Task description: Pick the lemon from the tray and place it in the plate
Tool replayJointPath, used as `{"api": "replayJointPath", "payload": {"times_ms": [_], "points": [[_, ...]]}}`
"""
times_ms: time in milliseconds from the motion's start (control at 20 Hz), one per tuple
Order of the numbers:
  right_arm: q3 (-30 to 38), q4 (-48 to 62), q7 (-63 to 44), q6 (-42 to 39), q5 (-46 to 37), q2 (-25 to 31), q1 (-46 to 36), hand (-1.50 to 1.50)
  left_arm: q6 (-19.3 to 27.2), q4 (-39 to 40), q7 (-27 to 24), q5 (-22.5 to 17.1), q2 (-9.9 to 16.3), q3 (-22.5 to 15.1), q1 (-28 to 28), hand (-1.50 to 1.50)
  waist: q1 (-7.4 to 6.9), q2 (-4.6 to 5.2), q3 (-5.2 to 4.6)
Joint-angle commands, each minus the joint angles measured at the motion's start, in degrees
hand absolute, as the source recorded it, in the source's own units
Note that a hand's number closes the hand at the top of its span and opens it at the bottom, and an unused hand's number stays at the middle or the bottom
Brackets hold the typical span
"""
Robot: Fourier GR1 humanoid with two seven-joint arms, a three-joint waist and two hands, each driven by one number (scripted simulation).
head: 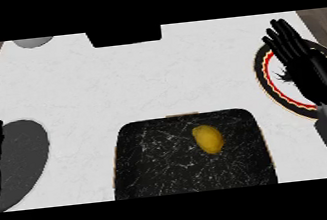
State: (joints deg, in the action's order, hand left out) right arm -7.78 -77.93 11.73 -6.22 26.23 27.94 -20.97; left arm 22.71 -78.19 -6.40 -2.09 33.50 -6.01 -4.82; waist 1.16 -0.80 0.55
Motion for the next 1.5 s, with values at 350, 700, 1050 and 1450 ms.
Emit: {"api": "replayJointPath", "payload": {"times_ms": [350,700,1050,1450], "points": [[-14.15,-4.16,4.70,-21.40,-13.25,3.88,-15.67,1.50,-8.83,-3.30,4.74,-8.36,-9.18,-5.91,7.21,0.00,-4.46,0.45,-1.00],[-14.49,25.98,19.94,-40.52,-5.71,-5.52,-8.64,-1.50,-11.13,-4.96,12.92,-12.50,-10.03,-4.56,14.86,0.00,-4.49,2.17,-0.21],[-21.14,29.48,31.11,-39.54,-21.49,-2.18,-15.19,-1.50,-12.20,-1.31,12.54,-13.04,-12.10,-4.57,15.70,0.00,-4.17,1.93,-0.32],[-26.05,34.08,35.75,-38.42,-26.88,-0.66,-23.06,-1.50,-14.78,1.34,10.63,-12.88,-10.63,-2.65,16.48,0.00,-4.04,1.71,-0.43]]}}
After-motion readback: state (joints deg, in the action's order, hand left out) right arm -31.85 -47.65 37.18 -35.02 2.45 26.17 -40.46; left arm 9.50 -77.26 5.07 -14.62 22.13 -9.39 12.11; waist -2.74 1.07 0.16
